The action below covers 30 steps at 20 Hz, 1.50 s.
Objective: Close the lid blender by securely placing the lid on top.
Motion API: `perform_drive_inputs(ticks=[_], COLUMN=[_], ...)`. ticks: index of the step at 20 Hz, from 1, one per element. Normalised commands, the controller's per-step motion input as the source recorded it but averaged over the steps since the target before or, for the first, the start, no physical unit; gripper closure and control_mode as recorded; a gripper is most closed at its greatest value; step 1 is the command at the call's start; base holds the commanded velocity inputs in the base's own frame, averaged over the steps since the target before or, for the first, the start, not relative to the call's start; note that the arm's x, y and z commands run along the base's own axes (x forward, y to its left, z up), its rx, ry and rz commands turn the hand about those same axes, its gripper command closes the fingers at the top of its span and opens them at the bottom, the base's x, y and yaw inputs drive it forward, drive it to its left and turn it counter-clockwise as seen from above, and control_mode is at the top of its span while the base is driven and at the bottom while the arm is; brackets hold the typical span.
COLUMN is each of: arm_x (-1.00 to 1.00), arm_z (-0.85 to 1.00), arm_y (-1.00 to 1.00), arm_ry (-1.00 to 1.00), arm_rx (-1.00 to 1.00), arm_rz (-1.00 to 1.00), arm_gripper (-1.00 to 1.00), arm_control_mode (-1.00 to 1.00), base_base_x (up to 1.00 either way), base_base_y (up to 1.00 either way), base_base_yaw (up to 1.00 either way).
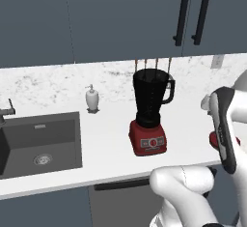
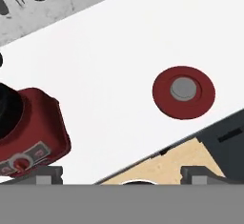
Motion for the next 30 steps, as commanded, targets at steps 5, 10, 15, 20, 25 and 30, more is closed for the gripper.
perform_drive_inputs(ticks=[5, 10, 15, 20, 25, 30], arm_x=[-0.01, 0.1, 0.27, 0.42, 0.31, 0.21], arm_z=[-0.45, -0.41, -0.3, -0.37, -0.51, -0.45], arm_y=[-0.99, -0.63, -0.27, -0.14, -0.23, -0.23], arm_ry=[0.04, 0.02, 0.04, 0.14, 0.21, 0.18], arm_rx=[0.08, 0.03, 0.0, 0.0, 0.0, 0.0], arm_rz=[-0.21, -0.05, 0.0, 0.0, 0.0, 0.0], arm_gripper=[-1.0, -1.0, -1.0, -1.0, -1.0, -1.0], arm_control_mode=[-1.0, -1.0, -1.0, -1.0, -1.0, -1.0], base_base_x=[0.0, 0.0, 0.0, 0.0, 0.0, 0.0], base_base_y=[0.0, 0.0, 0.0, 0.0, 0.0, 0.0], base_base_yaw=[0.0, 0.0, 0.0, 0.0, 0.0, 0.0])
